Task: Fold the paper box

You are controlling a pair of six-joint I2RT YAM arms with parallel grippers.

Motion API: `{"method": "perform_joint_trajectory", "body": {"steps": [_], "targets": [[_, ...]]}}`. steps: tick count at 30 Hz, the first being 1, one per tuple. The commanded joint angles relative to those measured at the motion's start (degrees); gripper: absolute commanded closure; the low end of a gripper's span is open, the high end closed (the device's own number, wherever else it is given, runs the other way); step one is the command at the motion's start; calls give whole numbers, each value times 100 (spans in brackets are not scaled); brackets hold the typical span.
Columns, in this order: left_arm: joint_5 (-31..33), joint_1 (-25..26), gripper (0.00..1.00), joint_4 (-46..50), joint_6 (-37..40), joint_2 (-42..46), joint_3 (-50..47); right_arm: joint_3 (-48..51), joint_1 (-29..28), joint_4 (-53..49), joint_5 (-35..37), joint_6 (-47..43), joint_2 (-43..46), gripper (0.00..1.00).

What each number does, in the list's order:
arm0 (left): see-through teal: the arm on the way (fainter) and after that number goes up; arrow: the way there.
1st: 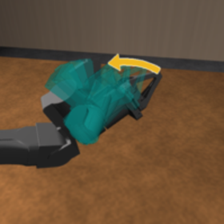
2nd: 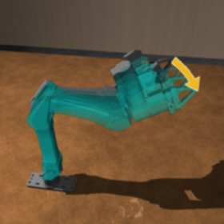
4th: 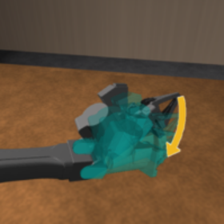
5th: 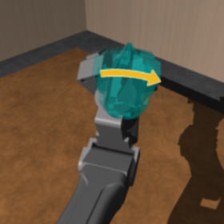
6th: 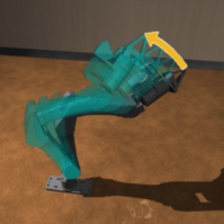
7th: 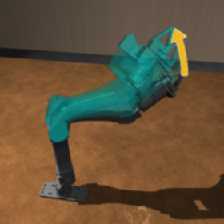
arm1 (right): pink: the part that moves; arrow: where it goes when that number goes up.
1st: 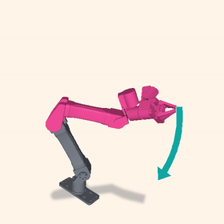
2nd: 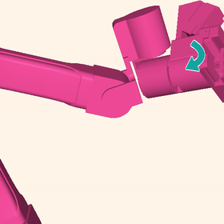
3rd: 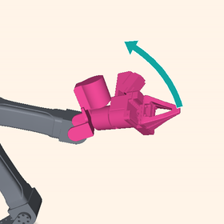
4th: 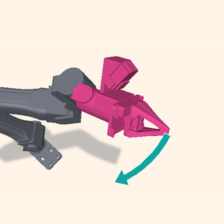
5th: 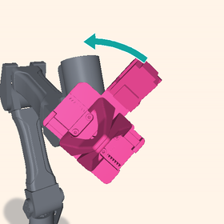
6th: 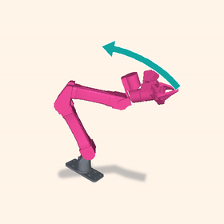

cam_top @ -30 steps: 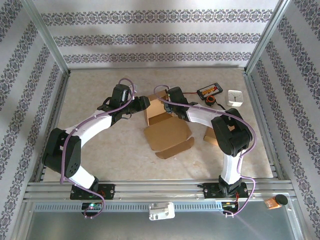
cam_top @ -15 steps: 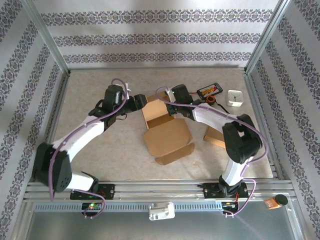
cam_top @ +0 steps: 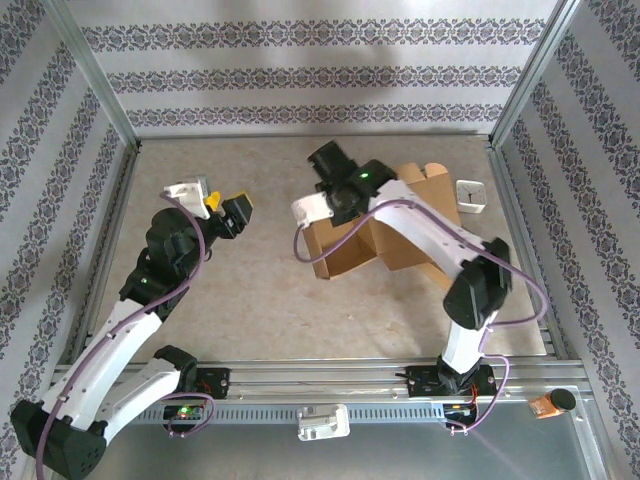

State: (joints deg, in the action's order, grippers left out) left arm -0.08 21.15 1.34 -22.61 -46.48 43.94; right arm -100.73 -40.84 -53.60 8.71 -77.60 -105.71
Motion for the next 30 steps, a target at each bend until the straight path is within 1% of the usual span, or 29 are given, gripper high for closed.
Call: {"method": "perform_joint_trajectory", "body": {"steps": [1, 3, 6, 8, 11, 12, 14, 16, 17, 19, 21, 23, 24, 25, 27, 28, 29, 30], "targets": [[412, -82, 26, 63, 431, 356, -158, 214, -311, -62, -38, -1175, -493, 95], [448, -92, 25, 184, 484, 456, -184, 463, -518, 357, -46, -1273, -748, 95], [420, -93, 24, 306, 529, 508, -224, 1036, -784, 1211, -74, -1292, -980, 88], [397, -87, 24, 330, 530, 499, -241, 1484, -909, 1897, -66, -1240, -964, 84], [420, -90, 23, 239, 504, 492, -298, 1965, -988, 2513, 0, -1117, -782, 79], [421, -90, 23, 165, 503, 464, -321, 2058, -1004, 2650, 67, -1085, -704, 75], [352, -88, 22, 73, 520, 360, -318, 2169, -977, 2792, 170, -929, -470, 63], [244, -86, 22, 46, 592, 207, -269, 2178, -927, 2717, 197, -765, -232, 54], [203, -86, 22, 45, 619, 131, -251, 2229, -907, 2719, 231, -727, -101, 52], [138, -91, 22, 23, 626, 17, -257, 2392, -884, 2750, 248, -609, 172, 51], [51, -88, 23, -19, 603, -49, -305, 2506, -865, 2742, 199, -262, 424, 50], [-71, -91, 27, 59, 536, -143, -297, 2567, -831, 2741, 148, 533, 681, 51], [-188, -93, 29, 154, 536, -197, -248, 2567, -825, 2742, 172, 1090, 797, 50], [-386, -86, 31, 336, 590, -309, -156, 2533, -809, 2718, 248, 1924, 937, 50], [-863, -94, 34, 877, 763, -652, 178, 2425, -770, 2598, 747, 4111, 1214, 42], [-1195, -90, 36, 1260, 898, -908, 416, 2355, -706, 2368, 1100, 5433, 1386, 40], [-1496, -81, 37, 1652, 978, -1193, 635, 2322, -581, 1943, 1141, 6916, 1572, 40], [-1760, -71, 37, 1934, 1024, -1434, 825, 2389, -430, 1628, 789, 7913, 1792, 41]]}}
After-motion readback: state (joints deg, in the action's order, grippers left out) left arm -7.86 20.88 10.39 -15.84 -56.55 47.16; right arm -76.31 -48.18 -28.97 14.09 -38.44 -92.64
